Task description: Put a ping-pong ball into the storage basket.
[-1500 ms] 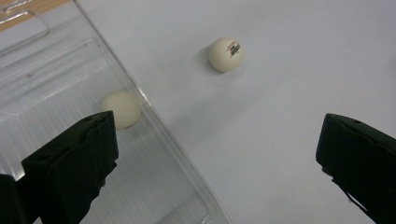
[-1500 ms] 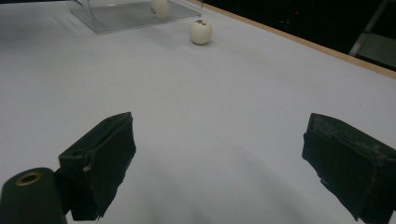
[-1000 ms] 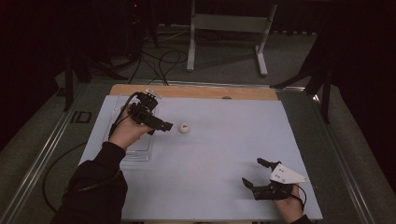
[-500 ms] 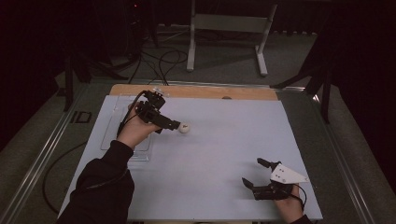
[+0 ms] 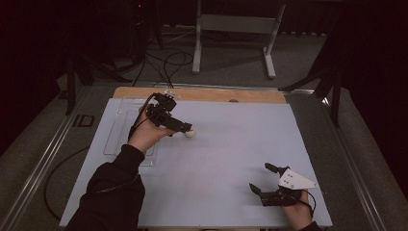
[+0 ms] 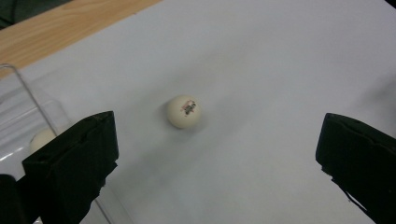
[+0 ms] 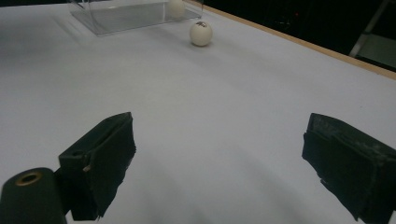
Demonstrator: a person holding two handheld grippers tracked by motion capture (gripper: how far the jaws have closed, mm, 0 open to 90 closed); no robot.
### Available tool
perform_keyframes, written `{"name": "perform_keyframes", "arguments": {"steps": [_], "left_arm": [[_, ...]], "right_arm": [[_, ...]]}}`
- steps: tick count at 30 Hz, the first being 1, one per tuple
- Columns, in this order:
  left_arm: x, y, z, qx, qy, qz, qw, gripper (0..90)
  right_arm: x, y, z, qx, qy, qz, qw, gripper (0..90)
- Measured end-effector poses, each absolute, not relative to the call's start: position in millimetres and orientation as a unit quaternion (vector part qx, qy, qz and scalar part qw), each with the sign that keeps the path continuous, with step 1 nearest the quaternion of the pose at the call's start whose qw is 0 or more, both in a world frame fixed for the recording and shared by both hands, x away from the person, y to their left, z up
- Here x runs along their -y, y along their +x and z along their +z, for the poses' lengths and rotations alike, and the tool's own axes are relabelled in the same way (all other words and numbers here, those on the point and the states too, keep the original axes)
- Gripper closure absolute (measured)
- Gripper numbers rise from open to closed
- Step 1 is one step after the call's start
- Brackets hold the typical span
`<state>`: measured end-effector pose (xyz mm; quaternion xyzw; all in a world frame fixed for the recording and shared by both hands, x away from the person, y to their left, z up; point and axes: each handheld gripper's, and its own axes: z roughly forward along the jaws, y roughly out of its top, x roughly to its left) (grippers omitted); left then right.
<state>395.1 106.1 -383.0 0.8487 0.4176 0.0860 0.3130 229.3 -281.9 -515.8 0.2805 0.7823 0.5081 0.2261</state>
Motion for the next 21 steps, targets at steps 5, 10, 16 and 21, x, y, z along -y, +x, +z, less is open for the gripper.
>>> {"name": "perform_keyframes", "arguments": {"steps": [5, 10, 16, 21], "left_arm": [[-101, 396, -383, -0.423, 0.842, 0.101, 0.319, 0.6], [-94, 398, -386, -0.432, 0.836, 0.107, 0.322, 0.5], [-87, 402, -393, -0.440, 0.831, 0.106, 0.324, 0.9], [-83, 405, -400, -0.455, 0.821, 0.110, 0.328, 2.1]], "right_arm": [[282, 229, -516, -0.783, 0.280, 0.508, 0.225, 9.2], [282, 230, -516, -0.782, 0.280, 0.508, 0.226, 9.2], [282, 230, -517, -0.783, 0.281, 0.507, 0.225, 9.2], [282, 230, -516, -0.783, 0.281, 0.507, 0.224, 9.2]]}}
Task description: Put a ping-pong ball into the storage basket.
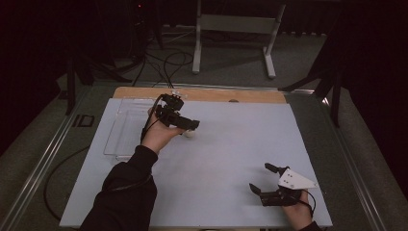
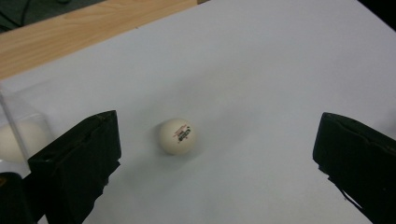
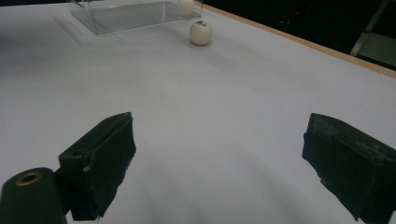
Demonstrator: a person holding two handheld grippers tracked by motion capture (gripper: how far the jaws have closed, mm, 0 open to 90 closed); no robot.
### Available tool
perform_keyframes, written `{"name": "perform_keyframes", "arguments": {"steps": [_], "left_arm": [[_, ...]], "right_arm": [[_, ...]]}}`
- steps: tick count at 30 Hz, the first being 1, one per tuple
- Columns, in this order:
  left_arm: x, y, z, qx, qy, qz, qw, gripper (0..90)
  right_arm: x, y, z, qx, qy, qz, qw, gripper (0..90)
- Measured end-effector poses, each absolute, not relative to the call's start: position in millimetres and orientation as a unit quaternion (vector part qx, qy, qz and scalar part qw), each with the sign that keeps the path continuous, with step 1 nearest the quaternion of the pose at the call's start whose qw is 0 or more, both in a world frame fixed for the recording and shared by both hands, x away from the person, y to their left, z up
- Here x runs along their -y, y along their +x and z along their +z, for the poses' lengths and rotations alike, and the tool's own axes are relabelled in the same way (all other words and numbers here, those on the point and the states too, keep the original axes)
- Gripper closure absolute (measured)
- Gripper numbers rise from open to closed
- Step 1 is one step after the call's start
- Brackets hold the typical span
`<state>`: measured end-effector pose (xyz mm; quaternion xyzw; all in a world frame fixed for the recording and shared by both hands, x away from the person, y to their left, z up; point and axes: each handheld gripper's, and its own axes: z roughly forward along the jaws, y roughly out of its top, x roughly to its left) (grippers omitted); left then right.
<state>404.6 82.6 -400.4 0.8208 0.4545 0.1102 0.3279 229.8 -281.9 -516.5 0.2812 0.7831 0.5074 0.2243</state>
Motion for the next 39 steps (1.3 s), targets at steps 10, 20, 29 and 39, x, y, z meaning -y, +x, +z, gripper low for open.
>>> {"name": "perform_keyframes", "arguments": {"steps": [10, 20, 29, 39], "left_arm": [[-74, 414, -422, -0.470, 0.817, 0.096, 0.319, 2.8], [-66, 420, -444, -0.469, 0.823, 0.079, 0.312, 5.4], [-61, 426, -463, -0.477, 0.827, 0.081, 0.285, 9.0], [-57, 432, -476, -0.513, 0.815, 0.097, 0.253, 16.1]], "right_arm": [[282, 230, -517, -0.782, 0.281, 0.508, 0.227, 9.2], [283, 230, -517, -0.781, 0.281, 0.509, 0.226, 9.2], [283, 230, -517, -0.782, 0.282, 0.509, 0.225, 9.2], [283, 230, -517, -0.782, 0.281, 0.509, 0.225, 9.2]]}}
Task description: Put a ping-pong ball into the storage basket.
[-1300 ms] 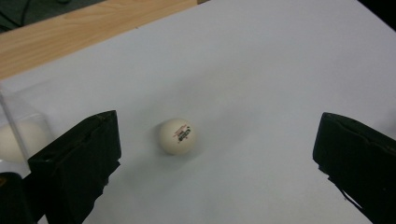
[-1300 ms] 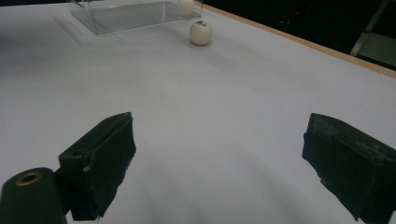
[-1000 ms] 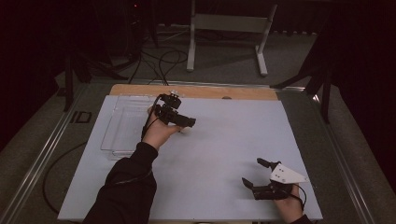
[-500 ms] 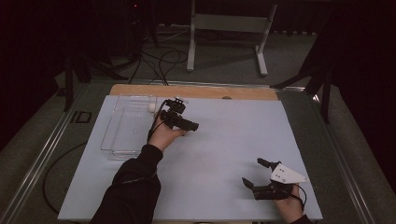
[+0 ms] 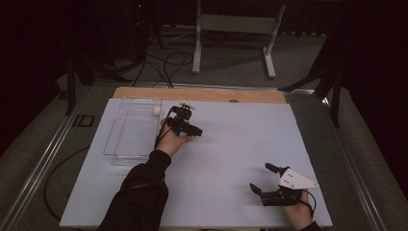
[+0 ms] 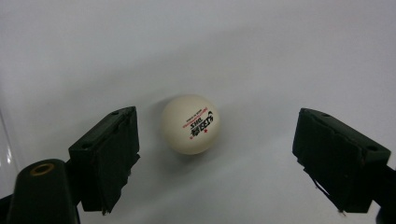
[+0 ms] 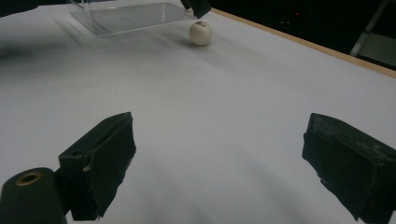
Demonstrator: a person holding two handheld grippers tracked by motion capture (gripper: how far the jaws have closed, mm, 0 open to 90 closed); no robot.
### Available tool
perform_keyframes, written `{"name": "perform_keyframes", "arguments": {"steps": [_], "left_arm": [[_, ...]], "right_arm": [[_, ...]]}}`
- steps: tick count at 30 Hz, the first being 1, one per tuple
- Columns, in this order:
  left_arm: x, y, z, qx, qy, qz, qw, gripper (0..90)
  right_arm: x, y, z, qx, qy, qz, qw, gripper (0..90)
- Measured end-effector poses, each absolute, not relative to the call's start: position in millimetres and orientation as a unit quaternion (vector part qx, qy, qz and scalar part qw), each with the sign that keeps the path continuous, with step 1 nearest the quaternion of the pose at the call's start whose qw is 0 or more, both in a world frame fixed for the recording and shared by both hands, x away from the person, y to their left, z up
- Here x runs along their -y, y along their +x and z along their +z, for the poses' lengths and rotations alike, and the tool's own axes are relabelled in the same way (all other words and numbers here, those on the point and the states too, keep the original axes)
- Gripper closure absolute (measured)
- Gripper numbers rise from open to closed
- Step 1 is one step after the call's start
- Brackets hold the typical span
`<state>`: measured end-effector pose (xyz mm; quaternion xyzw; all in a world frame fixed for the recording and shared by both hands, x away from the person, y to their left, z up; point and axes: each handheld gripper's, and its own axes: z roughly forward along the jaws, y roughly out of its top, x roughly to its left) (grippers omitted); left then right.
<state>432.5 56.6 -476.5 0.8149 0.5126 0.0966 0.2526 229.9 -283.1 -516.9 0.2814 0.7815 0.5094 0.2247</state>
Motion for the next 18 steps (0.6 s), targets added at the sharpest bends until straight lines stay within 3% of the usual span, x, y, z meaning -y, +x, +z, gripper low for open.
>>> {"name": "perform_keyframes", "arguments": {"steps": [18], "left_arm": [[-49, 443, -499, -0.539, 0.808, 0.105, 0.214, 28.9]], "right_arm": [[284, 230, -517, -0.782, 0.283, 0.509, 0.223, 9.2]]}}
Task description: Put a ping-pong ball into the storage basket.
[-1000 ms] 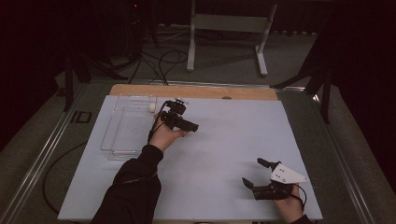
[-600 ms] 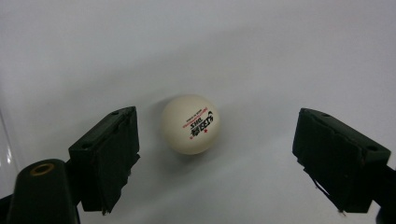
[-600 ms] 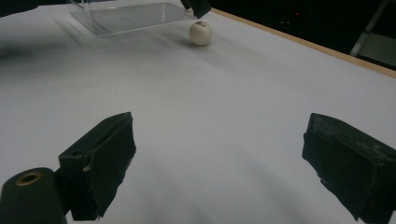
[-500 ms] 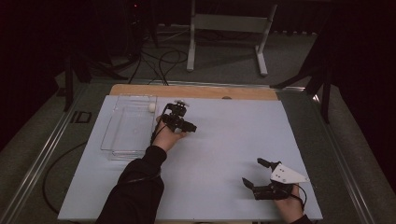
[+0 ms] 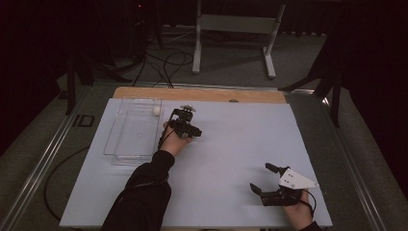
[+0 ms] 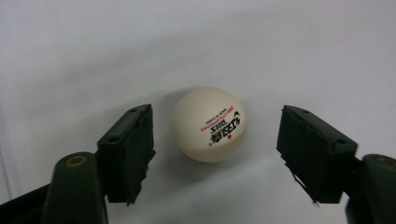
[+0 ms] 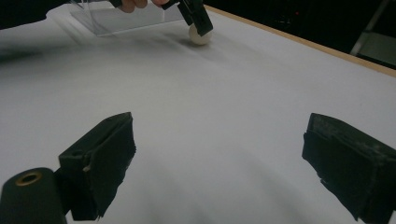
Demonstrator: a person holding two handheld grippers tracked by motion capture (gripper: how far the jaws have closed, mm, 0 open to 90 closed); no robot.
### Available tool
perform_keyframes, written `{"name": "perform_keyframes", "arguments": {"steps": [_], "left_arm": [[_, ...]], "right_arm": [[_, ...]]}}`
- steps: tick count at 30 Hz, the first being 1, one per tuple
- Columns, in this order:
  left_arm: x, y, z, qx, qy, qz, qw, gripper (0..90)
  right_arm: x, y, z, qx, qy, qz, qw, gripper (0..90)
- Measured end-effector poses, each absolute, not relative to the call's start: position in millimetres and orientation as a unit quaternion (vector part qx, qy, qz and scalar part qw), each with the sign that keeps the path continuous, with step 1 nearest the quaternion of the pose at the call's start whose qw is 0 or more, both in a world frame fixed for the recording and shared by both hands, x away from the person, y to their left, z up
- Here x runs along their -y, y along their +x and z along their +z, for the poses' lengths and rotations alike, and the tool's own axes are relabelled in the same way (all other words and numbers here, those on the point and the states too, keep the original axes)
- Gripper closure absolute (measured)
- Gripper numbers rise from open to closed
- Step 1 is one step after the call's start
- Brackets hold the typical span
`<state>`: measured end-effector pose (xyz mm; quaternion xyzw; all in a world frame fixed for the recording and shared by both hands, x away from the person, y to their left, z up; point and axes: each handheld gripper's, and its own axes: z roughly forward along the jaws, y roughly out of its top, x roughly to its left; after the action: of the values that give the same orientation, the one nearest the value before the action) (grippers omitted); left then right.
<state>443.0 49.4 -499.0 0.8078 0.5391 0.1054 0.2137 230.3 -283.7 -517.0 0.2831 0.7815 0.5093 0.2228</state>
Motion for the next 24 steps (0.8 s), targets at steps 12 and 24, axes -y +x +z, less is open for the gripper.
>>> {"name": "perform_keyframes", "arguments": {"steps": [12, 24], "left_arm": [[-51, 448, -507, -0.540, 0.809, 0.094, 0.213, 35.6], [-51, 448, -507, -0.523, 0.823, 0.092, 0.199, 51.8]], "right_arm": [[284, 230, -517, -0.782, 0.283, 0.509, 0.223, 9.2], [285, 230, -517, -0.782, 0.283, 0.509, 0.223, 9.2]]}}
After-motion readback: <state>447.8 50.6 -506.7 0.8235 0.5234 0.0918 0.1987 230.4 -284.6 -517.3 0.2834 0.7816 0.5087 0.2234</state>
